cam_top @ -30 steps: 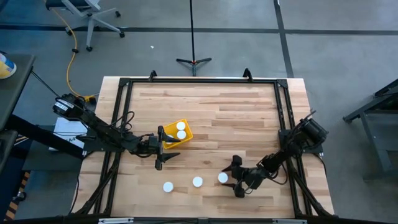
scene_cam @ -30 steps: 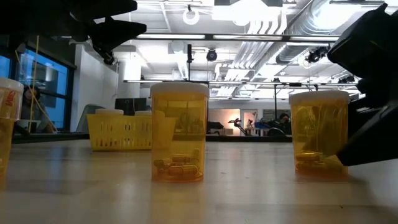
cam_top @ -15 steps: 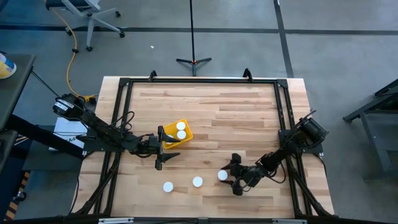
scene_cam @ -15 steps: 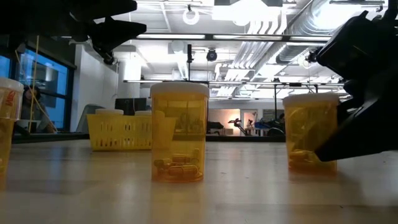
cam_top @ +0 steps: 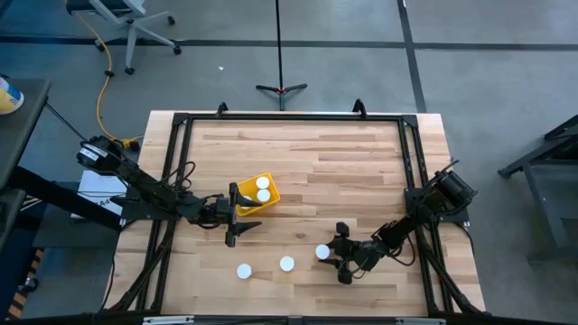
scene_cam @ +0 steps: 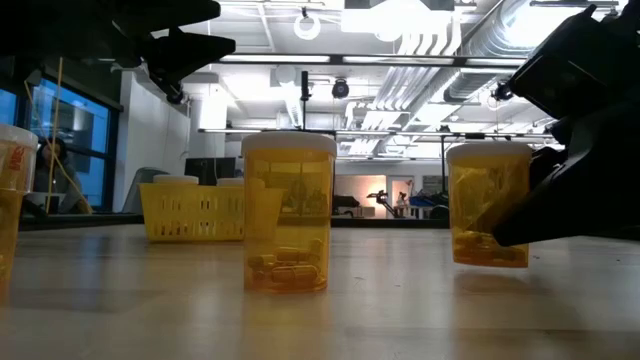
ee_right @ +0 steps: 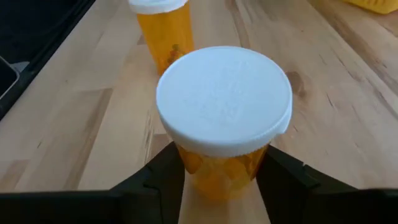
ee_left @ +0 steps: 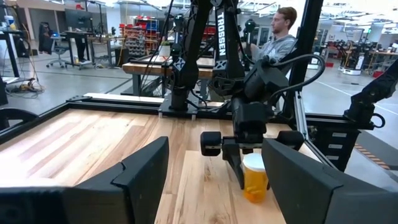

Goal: Pick and place pill bottles into a basket
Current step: Put the orange pill bottle into the yellow basket

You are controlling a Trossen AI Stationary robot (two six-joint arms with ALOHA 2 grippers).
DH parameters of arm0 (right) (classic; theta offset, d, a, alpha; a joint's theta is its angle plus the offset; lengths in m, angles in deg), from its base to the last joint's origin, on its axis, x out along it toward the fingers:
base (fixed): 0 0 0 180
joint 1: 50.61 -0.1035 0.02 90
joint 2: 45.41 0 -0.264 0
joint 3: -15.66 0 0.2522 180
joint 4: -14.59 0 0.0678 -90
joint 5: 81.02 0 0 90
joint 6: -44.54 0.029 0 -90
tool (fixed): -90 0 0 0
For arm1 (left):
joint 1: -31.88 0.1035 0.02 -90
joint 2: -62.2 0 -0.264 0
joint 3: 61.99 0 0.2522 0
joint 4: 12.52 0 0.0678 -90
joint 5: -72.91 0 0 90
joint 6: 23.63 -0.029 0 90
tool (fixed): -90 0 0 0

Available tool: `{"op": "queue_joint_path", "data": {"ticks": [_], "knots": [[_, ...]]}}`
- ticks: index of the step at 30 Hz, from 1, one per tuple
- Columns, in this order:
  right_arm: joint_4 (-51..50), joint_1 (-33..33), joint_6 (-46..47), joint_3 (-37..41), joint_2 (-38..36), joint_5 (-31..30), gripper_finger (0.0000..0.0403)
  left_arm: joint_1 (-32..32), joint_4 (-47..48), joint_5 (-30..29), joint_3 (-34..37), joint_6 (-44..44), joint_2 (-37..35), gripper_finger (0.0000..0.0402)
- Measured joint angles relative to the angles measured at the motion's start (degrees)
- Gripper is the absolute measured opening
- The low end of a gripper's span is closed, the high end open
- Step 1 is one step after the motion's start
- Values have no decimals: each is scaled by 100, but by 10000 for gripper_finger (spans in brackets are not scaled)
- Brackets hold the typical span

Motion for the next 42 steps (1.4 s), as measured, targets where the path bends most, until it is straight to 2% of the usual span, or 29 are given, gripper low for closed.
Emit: {"op": "queue_joint_path", "data": {"ticks": [6,12,17,21,23,27,32,35,42], "knots": [[343,116,-360,2,0,-219,173,0,-121,-64,2,-24,0,294],[771,638,-1124,-12,-297,-214,168,0,-109,-216,2,-52,0,294],[763,1204,-1622,-227,-642,149,166,2,-90,-606,2,-199,0,294],[580,1669,-2023,-635,-671,827,166,7,-102,-599,2,-195,0,294],[184,1887,-2190,-946,-671,1235,166,11,-113,-425,2,-190,0,294],[-664,2170,-2402,-1531,-671,1579,166,173,-61,247,2,-190,0,294],[-1042,2294,-2767,-2074,-671,2005,166,400,61,316,2,-145,-1,294],[-1308,2367,-2917,-2293,-671,2040,165,430,62,521,2,-134,-1,294],[-1625,2630,-2929,-2459,-670,2357,165,427,347,828,-317,-451,-2,294]]}}
